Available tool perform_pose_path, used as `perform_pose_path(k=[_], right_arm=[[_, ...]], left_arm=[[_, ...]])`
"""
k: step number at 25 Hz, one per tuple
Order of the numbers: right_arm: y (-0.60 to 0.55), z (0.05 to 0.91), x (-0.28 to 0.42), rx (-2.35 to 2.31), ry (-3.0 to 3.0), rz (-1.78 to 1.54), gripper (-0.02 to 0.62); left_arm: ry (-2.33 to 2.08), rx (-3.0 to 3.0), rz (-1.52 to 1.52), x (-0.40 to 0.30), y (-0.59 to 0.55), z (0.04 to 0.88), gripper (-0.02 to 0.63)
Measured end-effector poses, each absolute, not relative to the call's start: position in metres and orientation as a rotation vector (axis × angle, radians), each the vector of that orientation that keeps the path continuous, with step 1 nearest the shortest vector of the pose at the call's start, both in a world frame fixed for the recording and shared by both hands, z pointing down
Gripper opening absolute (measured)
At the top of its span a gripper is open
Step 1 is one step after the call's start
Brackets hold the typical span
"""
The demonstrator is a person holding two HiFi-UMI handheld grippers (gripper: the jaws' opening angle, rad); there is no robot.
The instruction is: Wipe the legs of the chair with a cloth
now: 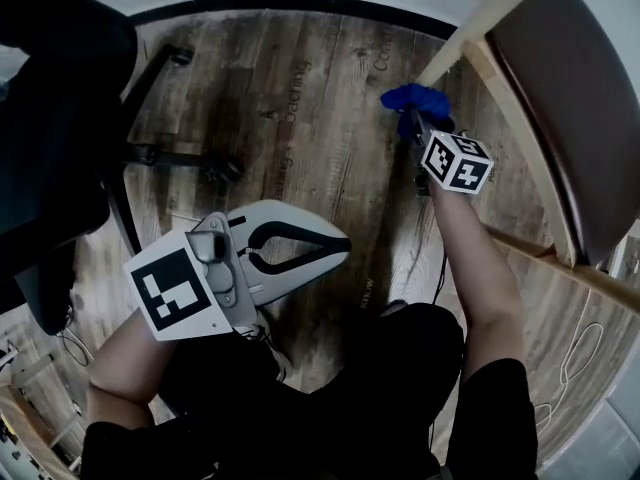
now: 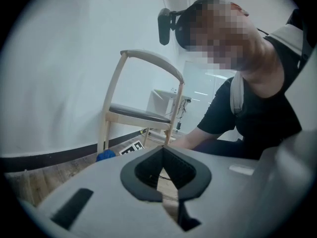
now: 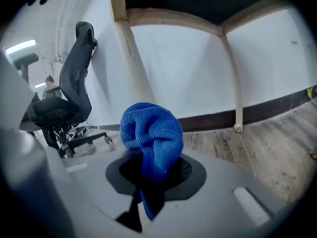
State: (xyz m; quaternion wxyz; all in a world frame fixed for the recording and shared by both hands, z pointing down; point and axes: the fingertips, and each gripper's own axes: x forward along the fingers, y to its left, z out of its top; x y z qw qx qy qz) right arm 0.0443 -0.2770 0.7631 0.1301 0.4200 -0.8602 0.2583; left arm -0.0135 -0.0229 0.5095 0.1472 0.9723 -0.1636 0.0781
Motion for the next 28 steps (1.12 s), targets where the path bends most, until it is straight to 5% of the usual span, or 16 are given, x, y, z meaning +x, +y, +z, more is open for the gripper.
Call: perform_pose_path(k=[14,28], right_arm=[[-0.271,0.59,0.039,1.562,-2.772,1.007,0.078],[-0.242,0.532,0.052,1.557,-2.877,1.285,0.077]], left_arm=[[-0.339,2.834,0.223,0.003,-0.019,0.51,0.002],[-0.314,2.863,0.214,0.008,-0.007,0.502,0.002]])
